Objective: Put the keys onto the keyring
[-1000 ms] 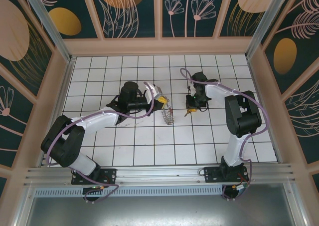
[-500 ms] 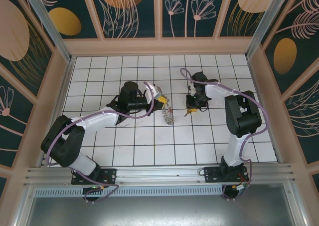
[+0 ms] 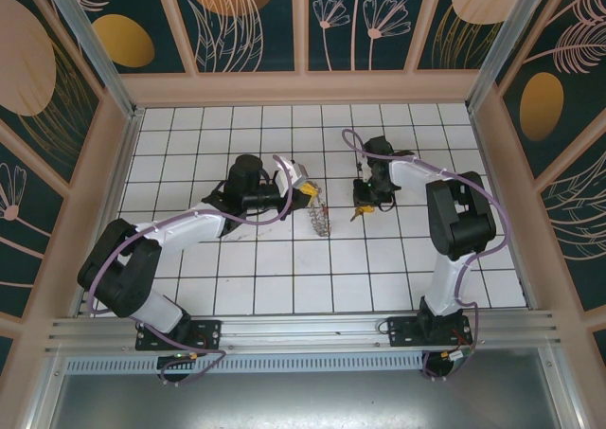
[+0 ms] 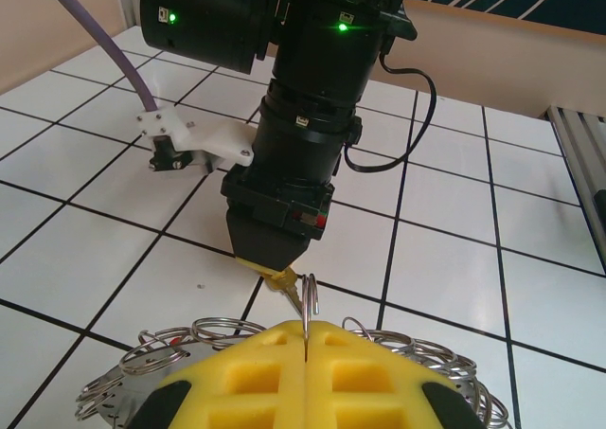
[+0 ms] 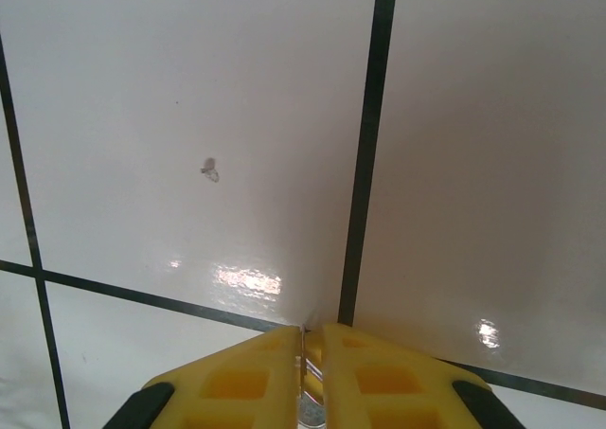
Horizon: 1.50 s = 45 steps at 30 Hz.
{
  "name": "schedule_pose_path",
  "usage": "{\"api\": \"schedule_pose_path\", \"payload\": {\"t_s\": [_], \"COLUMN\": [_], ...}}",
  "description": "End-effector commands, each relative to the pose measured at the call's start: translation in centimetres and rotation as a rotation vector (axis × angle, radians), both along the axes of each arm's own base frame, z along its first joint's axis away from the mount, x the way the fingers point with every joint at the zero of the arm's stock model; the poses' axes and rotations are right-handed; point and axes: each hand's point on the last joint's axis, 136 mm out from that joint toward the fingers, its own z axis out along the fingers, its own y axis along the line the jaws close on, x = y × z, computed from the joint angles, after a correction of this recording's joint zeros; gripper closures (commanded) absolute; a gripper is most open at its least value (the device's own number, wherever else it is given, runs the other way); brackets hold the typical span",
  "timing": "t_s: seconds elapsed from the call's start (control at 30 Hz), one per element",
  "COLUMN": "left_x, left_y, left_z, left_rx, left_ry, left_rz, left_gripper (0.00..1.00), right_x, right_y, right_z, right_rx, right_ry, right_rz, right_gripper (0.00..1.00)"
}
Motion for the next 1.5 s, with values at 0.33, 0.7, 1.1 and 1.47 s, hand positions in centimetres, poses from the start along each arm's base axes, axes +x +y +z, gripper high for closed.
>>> {"api": "schedule_pose_path", "payload": {"t_s": [0.33,0.7,1.1,1.47], "left_x": [-0.1,-0.1,-0.1,-0.1], "left_y": [-0.6,-0.7,-0.6,-0.5], "left_z": [1.4,1.4,1.1,1.7], "left_rx": [-0.041,-0.040,-0.036,-0.053], "left_ry": [-0.035,-0.031,-0.029,-0.051], "left_rz": [-0.021,-0.023,-0.019,-0.010], "left_gripper": [1.00,1.00,1.00,1.00], "right_x": [-0.2,-0.3,0.7,-1.9], "right_y": [0.3,0.3,1.7,2.4], "right_z": [0.3,0.5,6.7,18.5], "right_rx": [-0.002,0.002,0.132,0.413], "right_ry": [0.009,0.008,-0.240,-0.748], "right_rz": [-0.004,0.000,0.060,0.209], "right_gripper": [0.87,0.96,1.00,1.00]}}
